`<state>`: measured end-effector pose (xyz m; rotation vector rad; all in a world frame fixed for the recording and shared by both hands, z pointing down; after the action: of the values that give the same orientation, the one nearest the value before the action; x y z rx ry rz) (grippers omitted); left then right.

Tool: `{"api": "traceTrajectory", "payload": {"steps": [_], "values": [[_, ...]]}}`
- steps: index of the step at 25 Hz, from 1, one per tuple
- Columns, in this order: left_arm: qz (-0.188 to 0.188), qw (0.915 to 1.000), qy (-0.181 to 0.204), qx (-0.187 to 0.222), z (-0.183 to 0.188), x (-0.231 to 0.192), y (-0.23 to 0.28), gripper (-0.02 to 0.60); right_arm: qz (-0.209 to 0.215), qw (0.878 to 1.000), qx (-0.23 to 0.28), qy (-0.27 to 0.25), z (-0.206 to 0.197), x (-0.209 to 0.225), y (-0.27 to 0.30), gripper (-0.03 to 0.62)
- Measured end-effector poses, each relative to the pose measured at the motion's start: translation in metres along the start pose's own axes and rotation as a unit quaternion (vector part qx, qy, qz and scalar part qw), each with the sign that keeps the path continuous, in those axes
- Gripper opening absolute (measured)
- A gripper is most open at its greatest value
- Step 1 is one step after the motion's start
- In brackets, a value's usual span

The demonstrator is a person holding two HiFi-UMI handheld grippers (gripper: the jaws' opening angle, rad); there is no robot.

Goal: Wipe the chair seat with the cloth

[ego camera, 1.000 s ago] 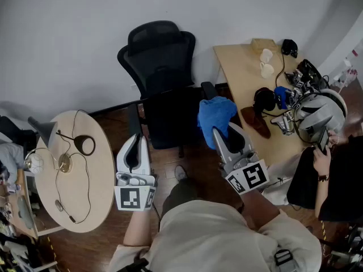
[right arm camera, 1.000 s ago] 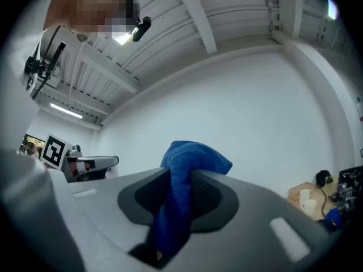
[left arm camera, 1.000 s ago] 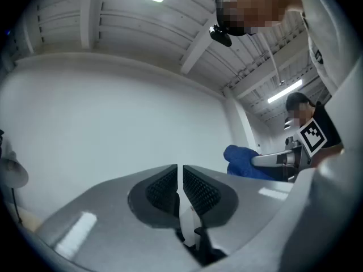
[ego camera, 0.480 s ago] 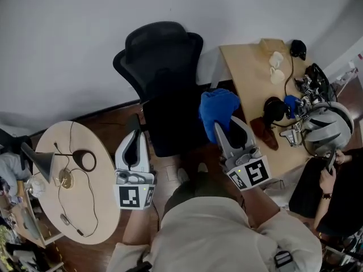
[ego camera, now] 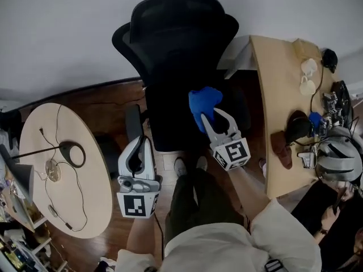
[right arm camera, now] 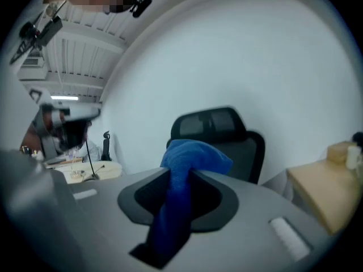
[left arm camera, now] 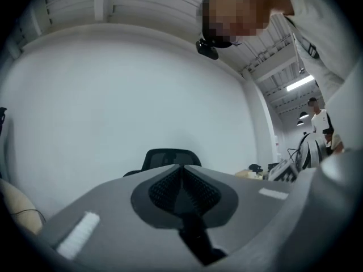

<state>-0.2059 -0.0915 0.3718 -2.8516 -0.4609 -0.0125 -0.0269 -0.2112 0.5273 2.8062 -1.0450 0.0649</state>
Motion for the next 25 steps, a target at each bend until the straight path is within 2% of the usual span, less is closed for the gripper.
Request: {"api": "traceTrajectory", "payload": {"steps": [3,5,7,9,12,15,17,21,25], "values": [[0.011,0.9999,0.011,0.000,-0.057,-0.016,-0.002,0.000,0.009,0.994,-0.097,0.046,-0.178,0.010,0.113,0.098],[0.020,0.9997,0.010,-0.011,-0.094,-0.018,-0.008,0.000,0.009,0.983,-0.163,0.078,-0.281,0.008,0.172,0.098],[0.023,0.9995,0.015,-0.016,-0.126,-0.017,-0.012,0.000,0.012,0.972,-0.217,0.089,-0.357,0.003,0.217,0.097],[0.025,0.9992,0.024,-0.018,-0.151,-0.016,-0.021,0.000,0.017,0.964,-0.251,0.083,-0.409,-0.008,0.250,0.097],[0.034,0.9988,0.022,-0.026,-0.182,-0.017,-0.037,0.000,0.030,0.957,-0.279,0.081,-0.454,-0.030,0.286,0.097],[0.038,0.9986,0.020,-0.031,-0.206,-0.020,-0.044,0.000,0.060,0.947,-0.314,0.038,-0.489,-0.048,0.312,0.098],[0.035,0.9985,0.019,-0.037,-0.217,-0.019,-0.046,0.000,0.054,0.938,-0.339,0.042,-0.512,-0.045,0.320,0.097],[0.023,0.9987,0.020,-0.041,-0.228,-0.011,-0.044,0.000,0.021,0.933,-0.357,0.033,-0.545,0.001,0.311,0.097],[0.013,0.9990,0.011,-0.041,-0.239,-0.008,-0.032,0.000,-0.041,0.932,-0.359,0.032,-0.544,0.092,0.289,0.096]]}}
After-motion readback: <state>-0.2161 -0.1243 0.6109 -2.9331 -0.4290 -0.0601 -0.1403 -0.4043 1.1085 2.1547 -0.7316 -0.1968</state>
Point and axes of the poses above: the fingertips, and each gripper's own axes: y forward along the fingers, x to its right, z out of its top, the point moved 3 cm from there along -y, backward along the fingers, and after that the axes turned 8 degrees about -z, right-handed, at the moved point
